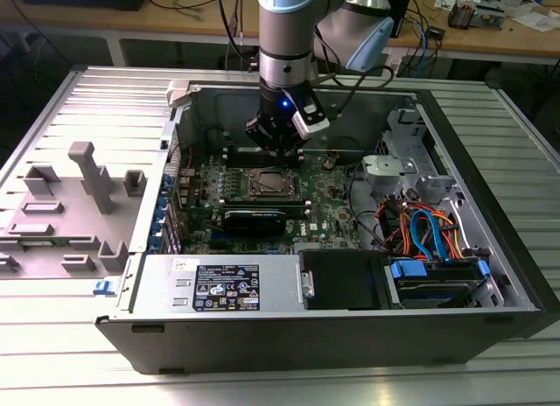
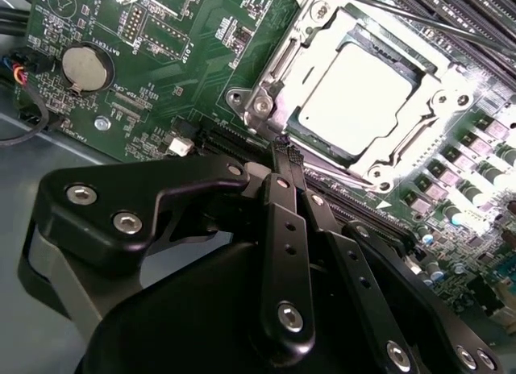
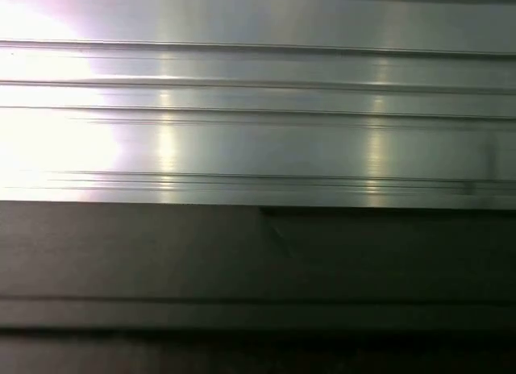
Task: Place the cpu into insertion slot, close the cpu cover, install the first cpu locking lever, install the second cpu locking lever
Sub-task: 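Install the first cpu locking lever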
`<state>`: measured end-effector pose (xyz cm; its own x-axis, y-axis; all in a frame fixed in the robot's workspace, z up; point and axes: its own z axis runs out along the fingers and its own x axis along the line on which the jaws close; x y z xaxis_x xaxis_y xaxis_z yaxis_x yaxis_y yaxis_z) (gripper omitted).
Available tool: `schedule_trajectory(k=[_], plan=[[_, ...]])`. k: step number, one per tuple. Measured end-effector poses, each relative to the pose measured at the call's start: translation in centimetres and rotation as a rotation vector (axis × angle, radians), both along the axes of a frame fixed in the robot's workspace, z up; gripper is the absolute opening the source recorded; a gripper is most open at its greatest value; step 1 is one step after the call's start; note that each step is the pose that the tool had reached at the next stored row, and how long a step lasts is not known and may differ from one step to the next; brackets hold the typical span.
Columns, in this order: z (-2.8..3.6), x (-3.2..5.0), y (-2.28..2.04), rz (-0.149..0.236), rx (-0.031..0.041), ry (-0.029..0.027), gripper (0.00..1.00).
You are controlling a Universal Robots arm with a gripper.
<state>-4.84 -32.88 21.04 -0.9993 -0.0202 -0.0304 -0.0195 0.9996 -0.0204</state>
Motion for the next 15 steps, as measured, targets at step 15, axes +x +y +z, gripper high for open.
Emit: schedule_trajectory(k=[15], plan=[[-0.41,0.14,0.00,0.000,0.0000,0.0000,0.11]])
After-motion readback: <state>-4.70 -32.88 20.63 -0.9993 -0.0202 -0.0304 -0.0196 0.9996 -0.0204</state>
